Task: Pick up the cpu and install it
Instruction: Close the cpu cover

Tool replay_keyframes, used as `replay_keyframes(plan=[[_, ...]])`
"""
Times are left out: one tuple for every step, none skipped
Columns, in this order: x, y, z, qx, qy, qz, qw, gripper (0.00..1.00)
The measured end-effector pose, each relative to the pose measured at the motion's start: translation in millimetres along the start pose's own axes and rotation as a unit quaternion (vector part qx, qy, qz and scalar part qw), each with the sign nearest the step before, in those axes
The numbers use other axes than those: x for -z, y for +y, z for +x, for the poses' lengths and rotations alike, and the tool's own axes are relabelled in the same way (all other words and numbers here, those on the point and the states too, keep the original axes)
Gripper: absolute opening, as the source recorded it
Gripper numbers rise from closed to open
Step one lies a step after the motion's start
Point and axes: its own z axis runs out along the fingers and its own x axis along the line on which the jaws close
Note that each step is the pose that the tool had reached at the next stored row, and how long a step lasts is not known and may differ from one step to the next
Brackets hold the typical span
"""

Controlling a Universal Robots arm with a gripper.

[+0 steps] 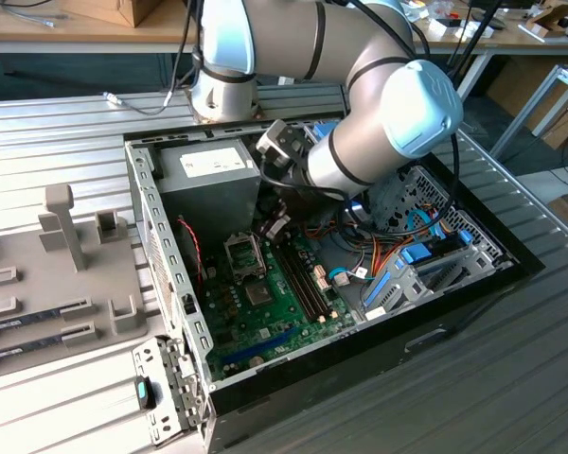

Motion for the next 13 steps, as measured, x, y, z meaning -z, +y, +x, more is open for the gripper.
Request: replay_keyframes(plan=[[-0.6, -0.4, -0.1, 0.000, -0.0001, -0.0005, 1.00000, 0.11], [-2.3, -1.1, 0.0, 0.000, -0.0004, -0.0014, 1.00000, 0.11], [-4.0, -1.9, 0.1, 0.000, -0.0006, -0.0017, 1.00000, 0.11], [-7.1, -3.3, 0.3, 0.000, -0.0005, -0.0019, 1.00000, 0.11], [-9.5, -4.4, 0.4, 0.000, -0.0005, -0.0019, 1.00000, 0.11], [-11.3, -5.2, 0.5, 0.000, -0.0006, -0.0022, 1.00000, 0.11], [-12.5, -4.7, 1.7, 0.000, -0.0007, -0.0023, 1.00000, 0.11], [-13.2, -4.1, 2.7, 0.000, -0.0007, -0.0022, 1.00000, 0.11], [-14.6, -2.9, 4.8, 0.000, -0.0009, -0.0025, 1.00000, 0.11], [-15.0, -2.7, 5.5, 0.000, -0.0010, -0.0027, 1.00000, 0.11], [-15.0, -2.8, 5.8, 0.000, -0.0010, -0.0029, 1.00000, 0.11], [-14.9, -3.0, 6.1, 0.000, -0.0012, -0.0029, 1.00000, 0.11], [-14.6, -3.5, 6.7, 0.000, -0.0014, -0.0030, 0.99999, 0.11]])
